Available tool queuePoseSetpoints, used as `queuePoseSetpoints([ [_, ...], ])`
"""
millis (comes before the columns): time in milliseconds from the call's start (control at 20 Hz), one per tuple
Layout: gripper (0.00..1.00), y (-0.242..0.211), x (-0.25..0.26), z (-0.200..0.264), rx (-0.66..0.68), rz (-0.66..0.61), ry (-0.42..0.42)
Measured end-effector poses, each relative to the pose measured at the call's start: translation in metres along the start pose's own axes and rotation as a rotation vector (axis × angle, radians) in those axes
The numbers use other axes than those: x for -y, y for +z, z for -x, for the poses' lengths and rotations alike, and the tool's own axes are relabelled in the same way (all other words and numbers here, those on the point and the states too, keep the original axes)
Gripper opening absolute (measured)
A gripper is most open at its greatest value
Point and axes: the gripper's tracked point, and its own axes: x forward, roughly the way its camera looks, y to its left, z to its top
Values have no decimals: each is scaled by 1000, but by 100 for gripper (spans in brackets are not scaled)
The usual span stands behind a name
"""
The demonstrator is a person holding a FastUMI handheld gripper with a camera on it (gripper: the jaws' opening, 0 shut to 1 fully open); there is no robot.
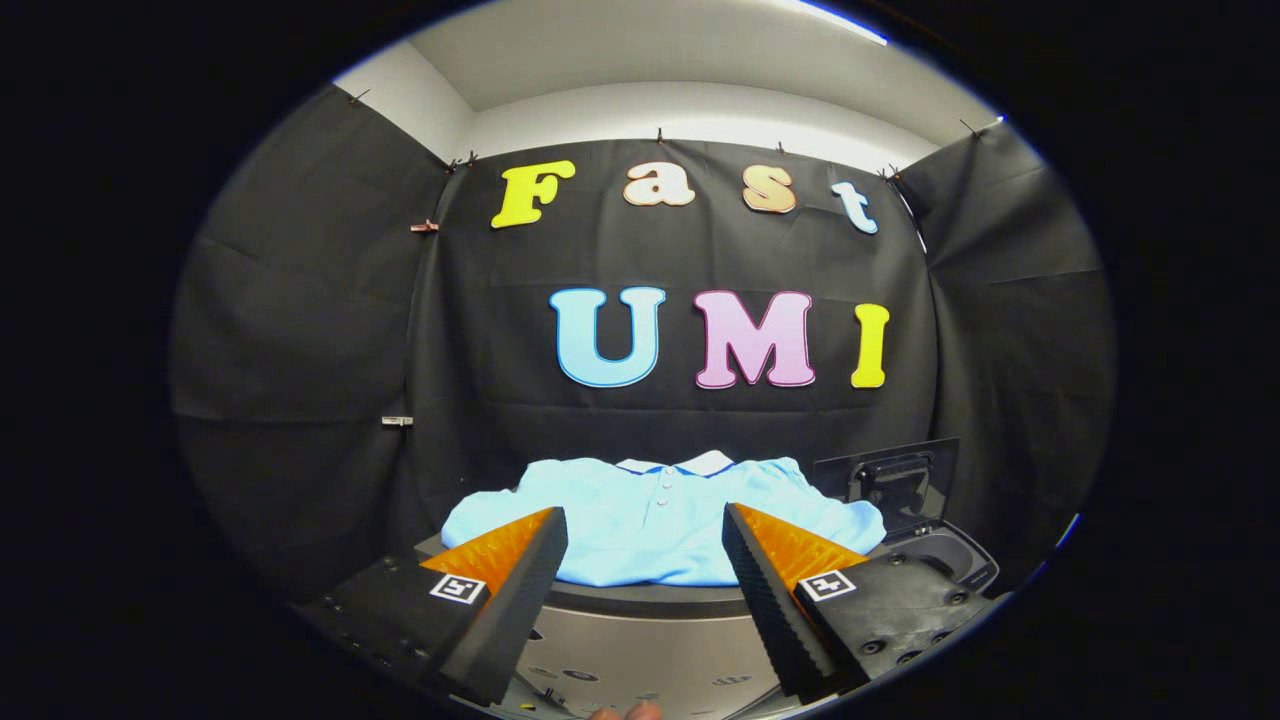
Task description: Put the clothes into the washing machine and then close the washing machine lid.
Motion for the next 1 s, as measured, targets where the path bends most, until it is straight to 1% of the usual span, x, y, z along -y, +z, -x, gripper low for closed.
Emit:
queuePoseSetpoints([
  [550, 98, -8, -3, -2, -20, 4, -5],
  [850, 97, -6, -1, -6, -31, -4, -24],
  [900, 98, -4, 1, -11, -35, -8, -33],
  [1000, 98, 1, 4, -36, -43, -25, -42],
])
